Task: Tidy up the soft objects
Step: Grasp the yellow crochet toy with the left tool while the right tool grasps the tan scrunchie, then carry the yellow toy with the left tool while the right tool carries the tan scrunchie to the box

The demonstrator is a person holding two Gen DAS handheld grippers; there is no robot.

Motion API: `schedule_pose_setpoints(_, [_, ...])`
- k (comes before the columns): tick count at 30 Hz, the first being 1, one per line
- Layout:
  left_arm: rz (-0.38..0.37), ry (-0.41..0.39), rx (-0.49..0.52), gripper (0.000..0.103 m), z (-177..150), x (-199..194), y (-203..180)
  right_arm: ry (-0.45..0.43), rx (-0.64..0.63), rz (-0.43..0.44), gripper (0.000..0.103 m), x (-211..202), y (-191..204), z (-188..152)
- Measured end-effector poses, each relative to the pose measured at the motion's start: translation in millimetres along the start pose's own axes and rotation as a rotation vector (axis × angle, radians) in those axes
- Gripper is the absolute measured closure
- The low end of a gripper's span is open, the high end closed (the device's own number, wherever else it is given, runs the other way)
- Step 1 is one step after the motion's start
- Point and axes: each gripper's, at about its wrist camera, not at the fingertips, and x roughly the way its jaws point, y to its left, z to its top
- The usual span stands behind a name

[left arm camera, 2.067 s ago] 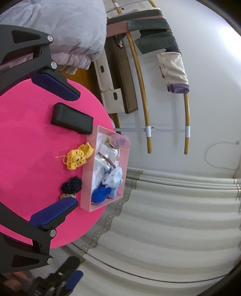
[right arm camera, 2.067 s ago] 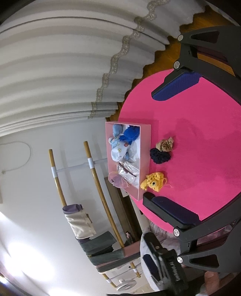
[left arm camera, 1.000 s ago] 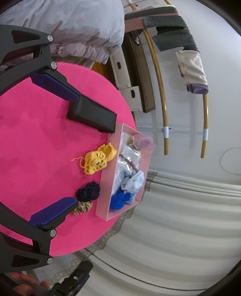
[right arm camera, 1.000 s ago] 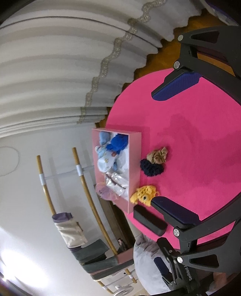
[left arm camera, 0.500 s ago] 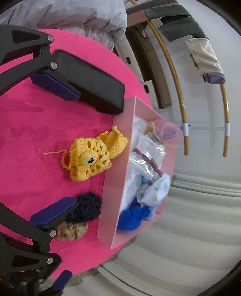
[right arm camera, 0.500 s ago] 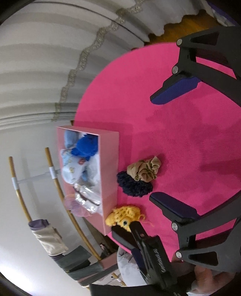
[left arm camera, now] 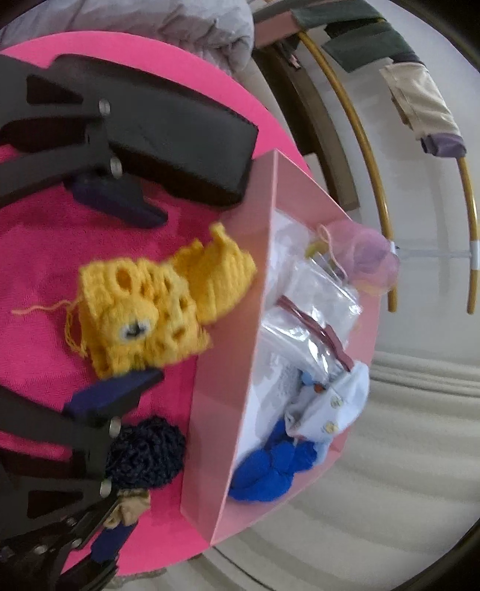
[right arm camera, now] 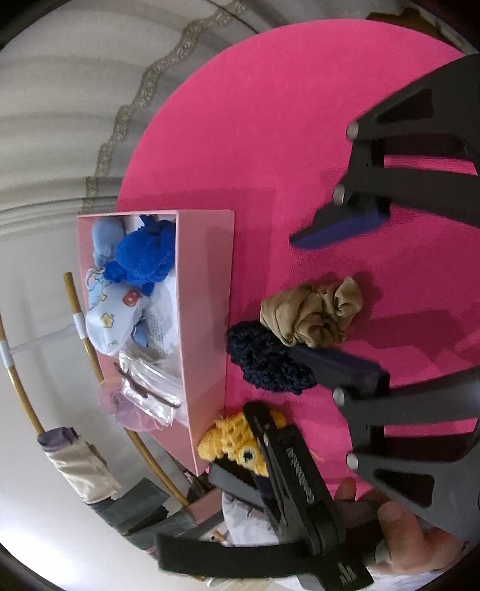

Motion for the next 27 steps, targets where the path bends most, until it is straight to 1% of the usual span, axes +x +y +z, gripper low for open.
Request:
schedule_pose_setpoints(1, [-0.008,0.003,0.010,0.055,1,1,-1,0.000,0.000,-0.007,0.068,0,0,1])
schedule_pose_setpoints(2, [-0.008,0.001,0.014,0.058,0,0,-1,0.003,0.001,-0.011,0.076,1,-1,1])
schedule_pose_setpoints(3, [-0.020,0.000,0.013,0.062,1,1,-1,0.007,-0.004,-0.017,0.078,1,-1,1])
schedule_pose_setpoints(4, [-0.033,0.001,0.013,0.068,1,0,0,0.007,-0.012,-0.022,0.078,0,-2,0])
schedule_pose_setpoints(5, [-0.037,0.000,0.013,0.072,0,-3,0,0.007,-0.013,-0.025,0.080,-1,-2,0])
schedule_pose_setpoints(8, [-0.058,0.000,0.004,0.077,-2,-10,3,-0.003,0.003,-0.027,0.081,-7,-4,-4])
schedule_pose_setpoints(12, [-0.067,-0.004,0.002,0.077,-7,-21,7,-0.010,0.016,-0.030,0.081,-14,-9,-7])
schedule_pose_setpoints(15, [-0.073,0.003,0.002,0.077,-8,-20,8,-0.011,0.027,-0.030,0.081,-17,-12,-8])
schedule_pose_setpoints(17, [-0.082,0.001,-0.003,0.083,-8,-24,7,-0.015,0.026,-0.029,0.081,-20,-10,-9])
schedule_pose_setpoints(19, [-0.087,-0.010,0.004,0.085,-10,-33,7,-0.023,0.025,-0.025,0.081,-25,-9,-9])
schedule_pose_setpoints(22, [-0.091,-0.028,0.027,0.085,-17,-53,6,-0.036,0.024,-0.024,0.081,-33,-8,-10])
schedule_pose_setpoints(27, [-0.104,-0.041,0.027,0.085,-32,-81,11,-0.052,0.026,-0.012,0.081,-45,-6,-11])
